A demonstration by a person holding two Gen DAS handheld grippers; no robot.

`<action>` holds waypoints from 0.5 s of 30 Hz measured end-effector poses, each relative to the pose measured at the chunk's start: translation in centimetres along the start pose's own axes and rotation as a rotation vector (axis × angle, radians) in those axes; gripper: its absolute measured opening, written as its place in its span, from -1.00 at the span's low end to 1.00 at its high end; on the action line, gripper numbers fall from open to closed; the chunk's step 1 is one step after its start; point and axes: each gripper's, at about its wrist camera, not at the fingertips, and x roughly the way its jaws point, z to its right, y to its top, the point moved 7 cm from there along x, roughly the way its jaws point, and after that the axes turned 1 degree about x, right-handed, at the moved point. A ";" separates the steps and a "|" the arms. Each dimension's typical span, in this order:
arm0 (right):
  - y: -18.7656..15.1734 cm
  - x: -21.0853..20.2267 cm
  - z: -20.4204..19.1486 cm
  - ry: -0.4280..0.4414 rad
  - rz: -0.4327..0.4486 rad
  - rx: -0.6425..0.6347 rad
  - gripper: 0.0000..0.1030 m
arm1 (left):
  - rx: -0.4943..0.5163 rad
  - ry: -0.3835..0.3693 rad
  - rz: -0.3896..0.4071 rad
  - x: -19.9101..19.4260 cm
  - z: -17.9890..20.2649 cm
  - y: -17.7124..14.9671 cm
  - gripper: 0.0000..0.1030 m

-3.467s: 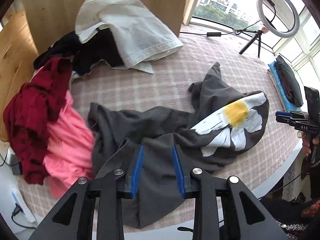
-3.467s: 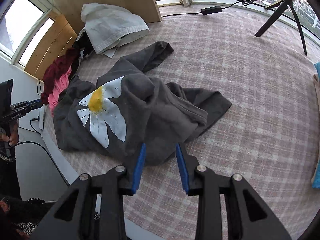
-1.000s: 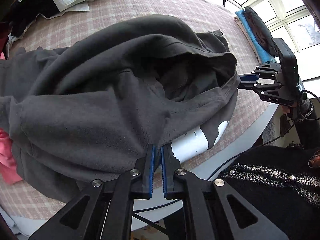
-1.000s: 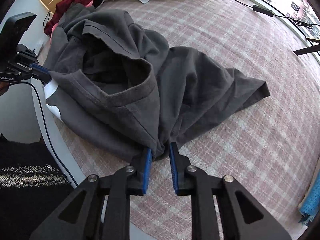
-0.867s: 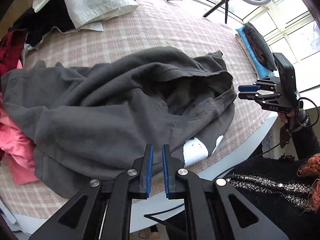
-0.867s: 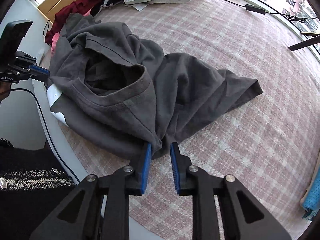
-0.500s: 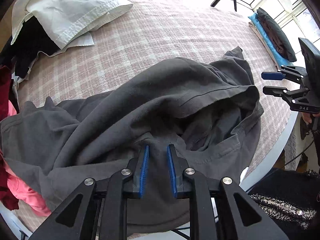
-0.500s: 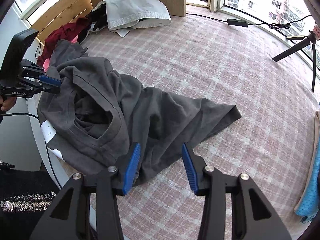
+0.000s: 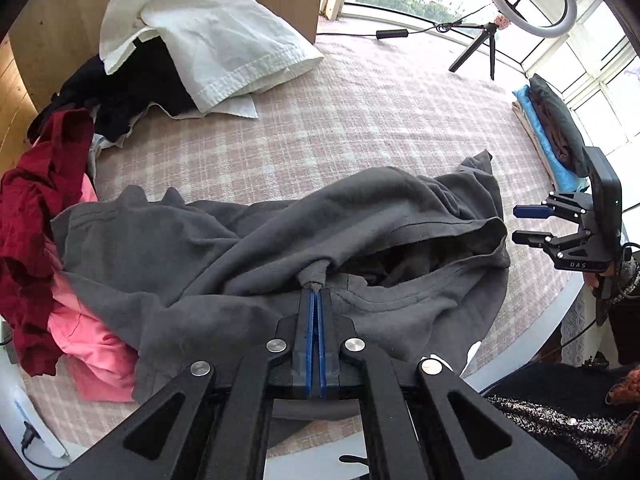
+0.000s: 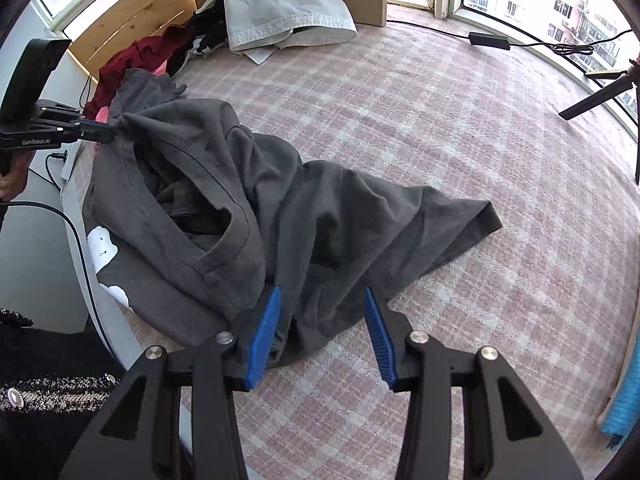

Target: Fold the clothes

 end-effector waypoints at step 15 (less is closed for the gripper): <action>2.3 0.4 -7.8 0.105 0.050 -0.255 -0.17 | -0.089 0.089 0.051 -1.1 -5.7 2.1 -0.98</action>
